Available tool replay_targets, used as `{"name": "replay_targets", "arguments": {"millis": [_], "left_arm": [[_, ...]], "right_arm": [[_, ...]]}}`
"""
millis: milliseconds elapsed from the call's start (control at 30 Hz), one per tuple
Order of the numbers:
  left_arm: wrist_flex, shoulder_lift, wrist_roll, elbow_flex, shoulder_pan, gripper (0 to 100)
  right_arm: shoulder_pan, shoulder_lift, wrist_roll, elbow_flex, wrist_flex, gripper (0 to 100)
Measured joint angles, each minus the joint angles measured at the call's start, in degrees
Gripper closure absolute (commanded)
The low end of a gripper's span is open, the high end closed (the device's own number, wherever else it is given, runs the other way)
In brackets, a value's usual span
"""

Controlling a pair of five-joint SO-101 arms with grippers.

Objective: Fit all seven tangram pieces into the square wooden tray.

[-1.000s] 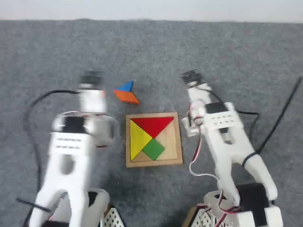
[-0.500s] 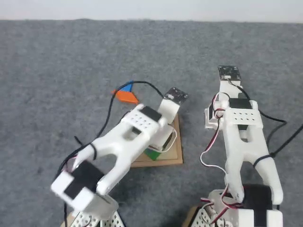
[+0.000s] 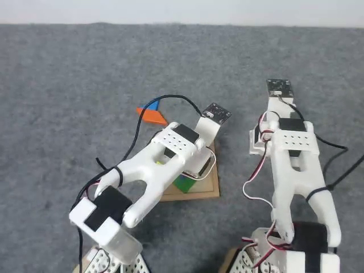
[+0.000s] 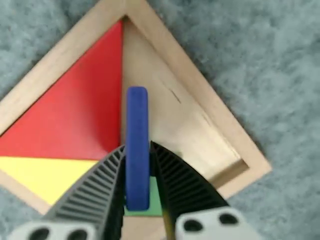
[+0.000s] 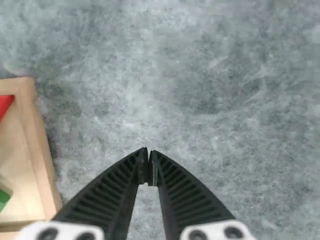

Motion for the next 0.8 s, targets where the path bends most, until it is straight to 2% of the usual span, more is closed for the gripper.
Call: {"name": "replay_targets", "arguments": {"millis": [167, 300, 433, 667, 800], "left_arm": [[2.4, -3.4, 1.7, 0.0, 0.4, 99], [3.5, -4.8, 2.5, 0.0, 3.6, 99], [3.4, -4.7, 2.9, 0.0, 6.9, 99], [0.5, 0.4, 5.5, 0.0, 6.9, 99], [0.5, 0.5, 5.5, 0.0, 7.0, 93]], "right_arm": [[1.1, -3.3, 0.0, 0.0, 0.0, 99.1], [2.6, -6.0, -1.1, 0.0, 0.0, 99.0], [3.8, -6.9, -2.5, 0.0, 0.0, 99.0], [3.9, -6.9, -2.6, 0.0, 0.5, 99.0], [3.6, -6.9, -2.6, 0.0, 0.5, 99.0]]}}
